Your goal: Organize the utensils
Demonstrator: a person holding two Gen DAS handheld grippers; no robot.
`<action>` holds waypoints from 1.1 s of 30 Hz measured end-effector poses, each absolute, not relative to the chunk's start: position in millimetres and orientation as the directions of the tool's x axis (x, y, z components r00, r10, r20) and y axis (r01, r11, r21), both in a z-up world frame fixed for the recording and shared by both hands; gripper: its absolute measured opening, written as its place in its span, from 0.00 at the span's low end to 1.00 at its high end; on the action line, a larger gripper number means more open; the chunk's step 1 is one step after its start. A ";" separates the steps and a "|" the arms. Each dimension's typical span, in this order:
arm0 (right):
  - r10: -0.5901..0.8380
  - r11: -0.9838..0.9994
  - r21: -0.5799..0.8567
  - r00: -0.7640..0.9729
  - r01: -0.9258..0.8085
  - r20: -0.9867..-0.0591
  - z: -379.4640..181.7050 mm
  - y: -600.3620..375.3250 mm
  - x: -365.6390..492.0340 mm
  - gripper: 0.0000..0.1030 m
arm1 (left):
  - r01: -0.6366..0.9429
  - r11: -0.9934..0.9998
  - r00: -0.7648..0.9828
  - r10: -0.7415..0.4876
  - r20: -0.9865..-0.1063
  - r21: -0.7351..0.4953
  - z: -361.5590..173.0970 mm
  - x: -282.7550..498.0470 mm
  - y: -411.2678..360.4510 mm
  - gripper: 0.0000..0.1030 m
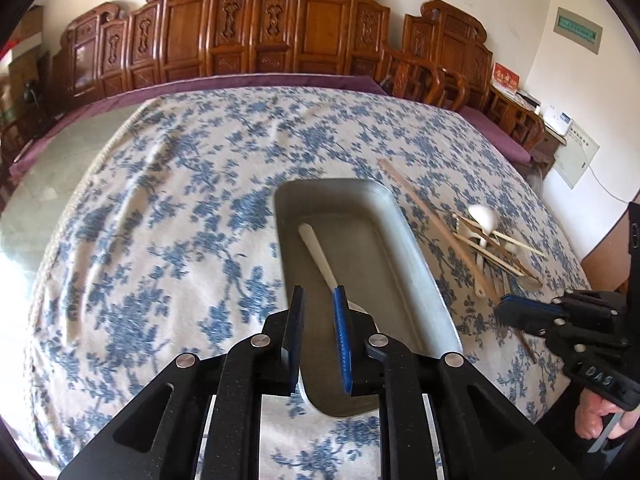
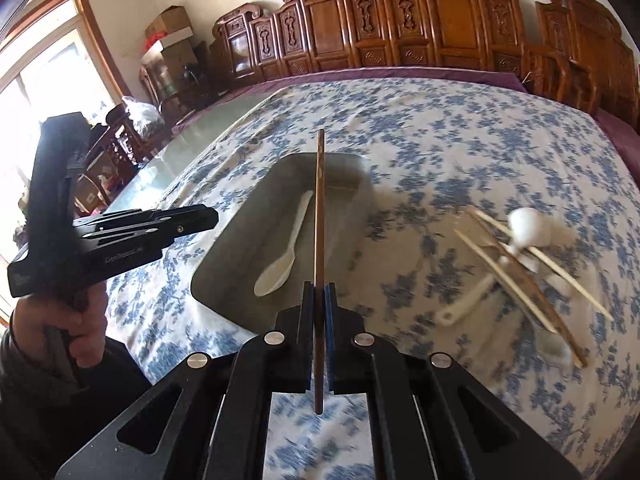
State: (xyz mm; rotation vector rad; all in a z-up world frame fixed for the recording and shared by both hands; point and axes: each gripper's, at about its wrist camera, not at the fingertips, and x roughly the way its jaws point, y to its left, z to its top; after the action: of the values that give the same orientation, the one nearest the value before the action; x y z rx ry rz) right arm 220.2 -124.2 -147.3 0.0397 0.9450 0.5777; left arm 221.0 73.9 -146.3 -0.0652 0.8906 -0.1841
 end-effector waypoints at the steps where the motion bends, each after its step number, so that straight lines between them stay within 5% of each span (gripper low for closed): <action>1: 0.484 0.849 0.283 0.441 -0.446 -0.756 -149.0 -118.4 223.1 0.06 | 0.126 0.983 0.620 -0.181 -0.763 -0.131 -144.6 220.7 77.4 0.13; 18: 0.461 0.866 0.320 0.365 -0.384 -0.809 -183.5 -63.8 259.5 0.06 | 0.095 0.988 0.651 -0.153 -0.743 -0.120 -135.6 218.3 94.2 0.13; 33: 0.501 0.840 0.295 0.442 -0.455 -0.744 -158.6 -97.9 247.9 0.09 | 0.106 0.986 0.672 -0.168 -0.721 -0.132 -129.8 215.5 85.9 0.14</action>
State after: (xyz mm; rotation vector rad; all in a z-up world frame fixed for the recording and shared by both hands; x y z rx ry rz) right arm 247.9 -97.9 -158.6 0.0535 0.9417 0.5936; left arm 215.5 85.9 -129.8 -0.0809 0.8202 -0.1545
